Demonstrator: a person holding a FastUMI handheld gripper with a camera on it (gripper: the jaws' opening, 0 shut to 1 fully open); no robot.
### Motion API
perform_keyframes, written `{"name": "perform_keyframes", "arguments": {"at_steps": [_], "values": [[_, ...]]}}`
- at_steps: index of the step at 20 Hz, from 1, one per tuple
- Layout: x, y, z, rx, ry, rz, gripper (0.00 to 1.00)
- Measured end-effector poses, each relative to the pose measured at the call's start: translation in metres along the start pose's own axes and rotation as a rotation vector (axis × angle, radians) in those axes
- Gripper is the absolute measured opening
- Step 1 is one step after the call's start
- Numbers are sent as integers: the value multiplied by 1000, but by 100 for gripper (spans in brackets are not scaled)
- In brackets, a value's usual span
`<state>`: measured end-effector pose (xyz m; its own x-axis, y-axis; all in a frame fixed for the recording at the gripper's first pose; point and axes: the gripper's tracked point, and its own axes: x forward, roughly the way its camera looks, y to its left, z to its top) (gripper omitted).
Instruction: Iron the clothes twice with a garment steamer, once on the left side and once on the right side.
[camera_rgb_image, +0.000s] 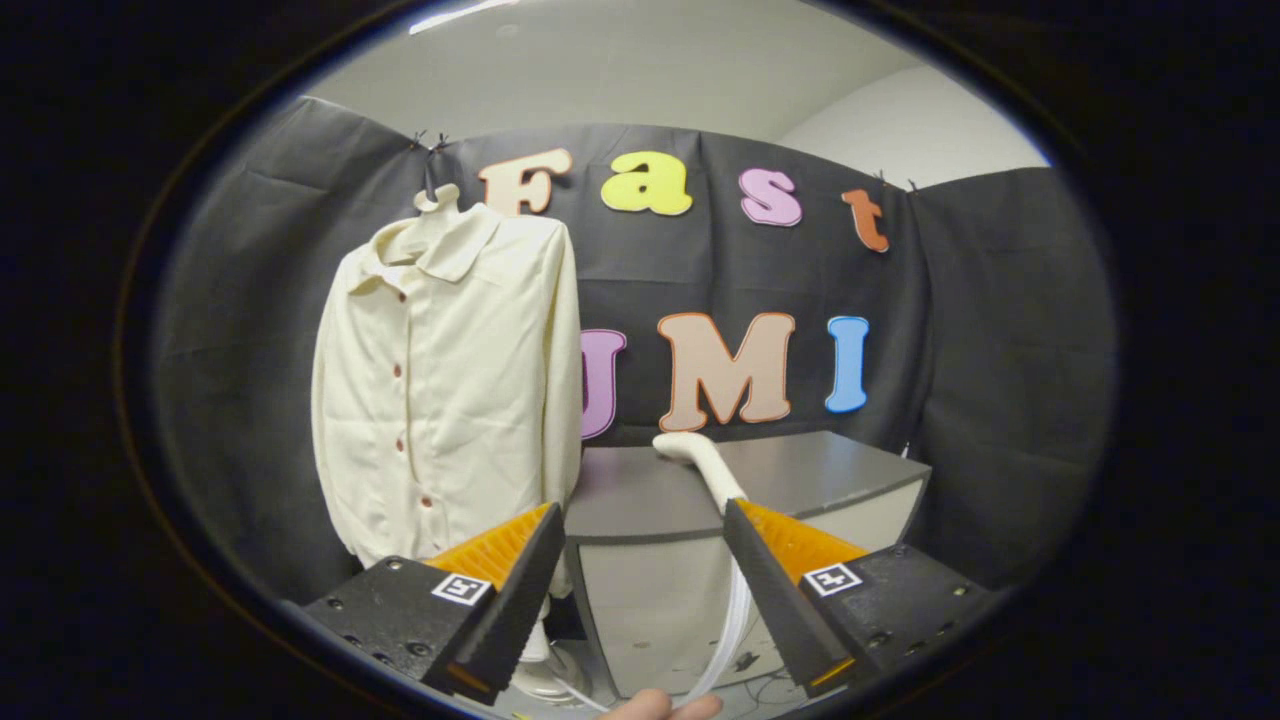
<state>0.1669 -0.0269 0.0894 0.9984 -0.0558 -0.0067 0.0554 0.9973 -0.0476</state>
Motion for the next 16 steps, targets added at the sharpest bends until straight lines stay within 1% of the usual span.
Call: {"name": "perform_keyframes", "arguments": {"at_steps": [3, 9, 10, 12, 15, 16], "values": [[51, -13, 18, -11, 17, -3, 99], [145, -40, 32, 3, 104, -11, 98], [160, -44, 28, 6, 142, -14, 98], [185, -58, 22, 3, 225, -55, 99], [222, -61, 17, 15, 312, -64, 99], [233, -60, 14, 16, 354, -55, 99]]}}
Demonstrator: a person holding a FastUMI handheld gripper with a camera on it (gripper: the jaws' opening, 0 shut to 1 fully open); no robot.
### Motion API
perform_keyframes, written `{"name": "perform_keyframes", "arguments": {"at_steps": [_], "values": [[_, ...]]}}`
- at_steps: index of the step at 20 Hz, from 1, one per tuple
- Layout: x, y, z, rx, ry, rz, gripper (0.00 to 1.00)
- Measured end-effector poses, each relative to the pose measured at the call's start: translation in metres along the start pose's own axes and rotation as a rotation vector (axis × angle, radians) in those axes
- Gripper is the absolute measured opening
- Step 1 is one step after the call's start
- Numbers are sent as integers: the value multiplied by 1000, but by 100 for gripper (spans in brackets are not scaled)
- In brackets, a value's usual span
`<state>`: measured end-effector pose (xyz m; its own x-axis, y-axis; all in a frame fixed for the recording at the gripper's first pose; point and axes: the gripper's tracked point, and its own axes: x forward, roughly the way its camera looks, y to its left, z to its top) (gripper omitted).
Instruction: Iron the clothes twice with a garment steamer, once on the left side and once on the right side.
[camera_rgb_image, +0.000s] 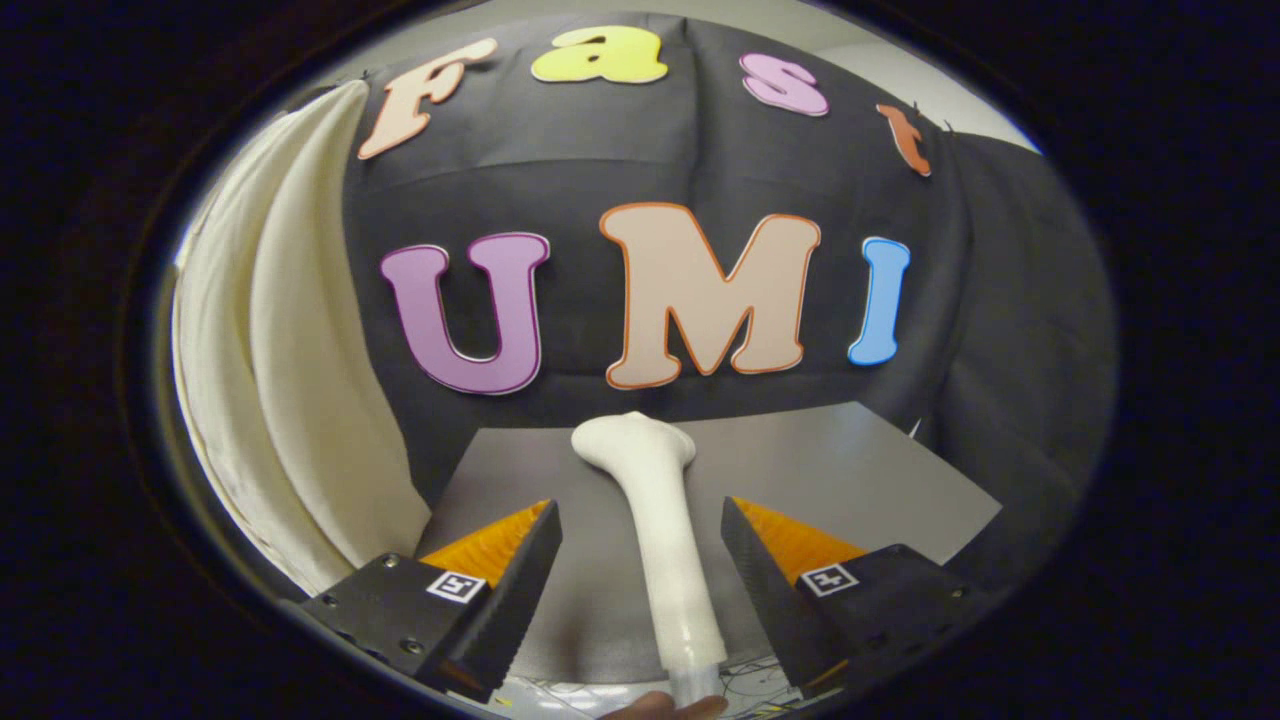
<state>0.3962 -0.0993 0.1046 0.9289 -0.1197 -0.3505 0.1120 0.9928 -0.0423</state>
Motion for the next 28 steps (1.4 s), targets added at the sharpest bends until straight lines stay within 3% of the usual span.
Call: {"name": "perform_keyframes", "arguments": {"at_steps": [3, 9, 12, 14, 19, 24, 28], "values": [[28, 7, -1, -41, 121, 5, 98], [68, 1, -9, -41, 282, -62, 97], [77, -5, 0, 44, 249, -92, 81], [74, -3, -2, 76, 249, -87, 65], [62, 0, -13, 25, 296, -70, 53], [38, 3, -8, 56, 177, -99, 41], [10, 14, -16, 97, 99, -124, 39]]}}
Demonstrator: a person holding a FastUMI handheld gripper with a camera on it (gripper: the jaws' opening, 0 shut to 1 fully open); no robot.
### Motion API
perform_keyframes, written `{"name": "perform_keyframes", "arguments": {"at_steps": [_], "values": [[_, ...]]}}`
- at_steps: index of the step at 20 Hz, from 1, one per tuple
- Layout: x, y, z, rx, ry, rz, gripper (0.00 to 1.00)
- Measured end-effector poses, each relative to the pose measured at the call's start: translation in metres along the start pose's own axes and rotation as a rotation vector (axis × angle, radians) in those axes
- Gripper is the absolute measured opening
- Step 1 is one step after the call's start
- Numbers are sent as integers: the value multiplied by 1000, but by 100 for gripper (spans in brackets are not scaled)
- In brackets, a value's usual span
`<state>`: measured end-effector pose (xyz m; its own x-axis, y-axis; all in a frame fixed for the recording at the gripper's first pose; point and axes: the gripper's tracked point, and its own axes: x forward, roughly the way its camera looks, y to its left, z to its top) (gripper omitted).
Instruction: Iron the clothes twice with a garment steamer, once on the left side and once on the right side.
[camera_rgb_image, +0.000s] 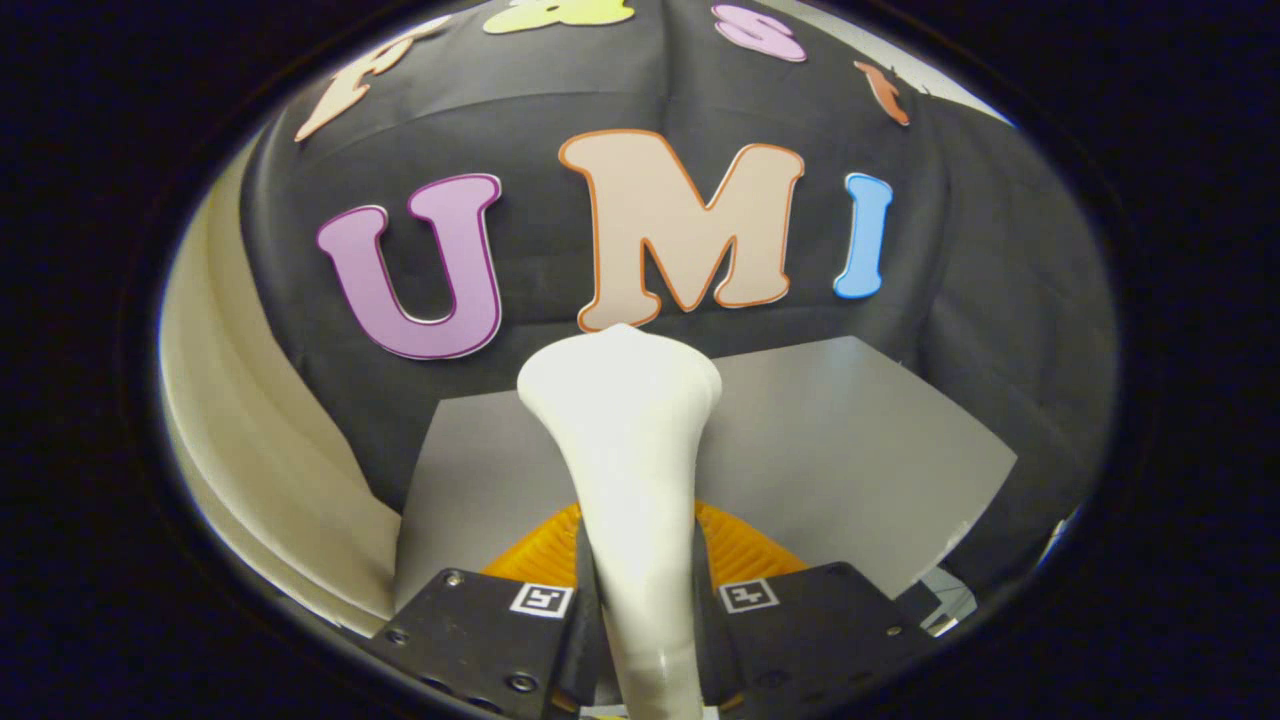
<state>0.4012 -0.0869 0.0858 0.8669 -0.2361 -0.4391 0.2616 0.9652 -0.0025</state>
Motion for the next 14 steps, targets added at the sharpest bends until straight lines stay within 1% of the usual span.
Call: {"name": "perform_keyframes", "arguments": {"at_steps": [4, 8, 12, 14], "values": [[-43, 20, -13, -32, -72, 11, 38], [-91, 41, -18, -54, -132, -17, 38], [-156, 77, -15, -60, -231, 21, 37], [-183, 95, -19, -68, -259, 47, 37]]}}
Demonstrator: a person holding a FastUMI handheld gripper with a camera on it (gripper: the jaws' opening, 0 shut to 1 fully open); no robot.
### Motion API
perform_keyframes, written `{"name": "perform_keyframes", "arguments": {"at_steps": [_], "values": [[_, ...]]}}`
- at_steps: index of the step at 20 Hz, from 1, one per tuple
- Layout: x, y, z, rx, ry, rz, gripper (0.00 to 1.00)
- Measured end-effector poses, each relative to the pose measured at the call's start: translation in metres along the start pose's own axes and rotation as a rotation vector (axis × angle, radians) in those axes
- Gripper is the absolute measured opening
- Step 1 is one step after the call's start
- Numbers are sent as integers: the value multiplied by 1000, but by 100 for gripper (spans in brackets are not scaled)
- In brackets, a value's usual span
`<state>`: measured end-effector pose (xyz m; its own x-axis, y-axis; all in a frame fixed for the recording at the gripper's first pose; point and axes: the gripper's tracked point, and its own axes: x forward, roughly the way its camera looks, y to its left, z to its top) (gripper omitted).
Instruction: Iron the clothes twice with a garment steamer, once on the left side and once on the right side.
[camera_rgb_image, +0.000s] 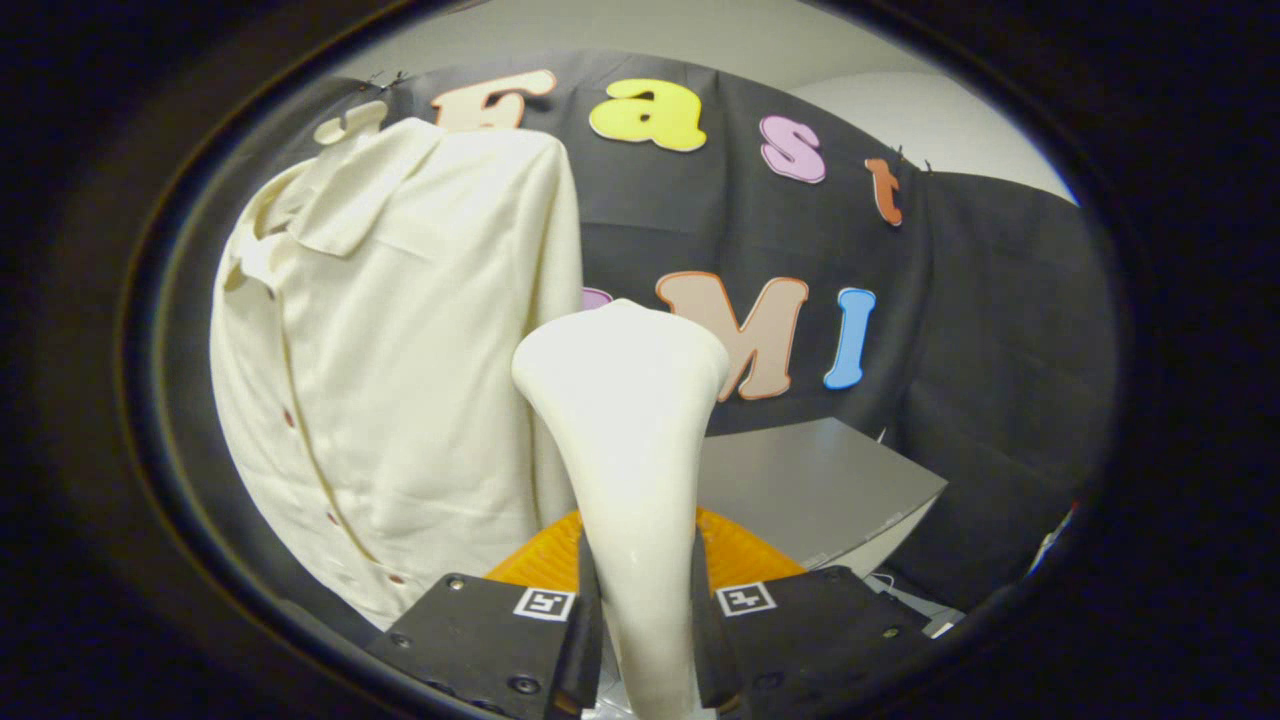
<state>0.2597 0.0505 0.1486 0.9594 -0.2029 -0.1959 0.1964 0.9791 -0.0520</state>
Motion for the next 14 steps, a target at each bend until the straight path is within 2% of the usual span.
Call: {"name": "perform_keyframes", "arguments": {"at_steps": [4, 9, 12, 14], "values": [[-56, 33, 5, -16, -60, 27, 37], [-100, 84, -4, -31, -101, 72, 37], [-116, 122, -7, -33, -137, 117, 37], [-125, 150, -10, -26, -147, 177, 37]]}}
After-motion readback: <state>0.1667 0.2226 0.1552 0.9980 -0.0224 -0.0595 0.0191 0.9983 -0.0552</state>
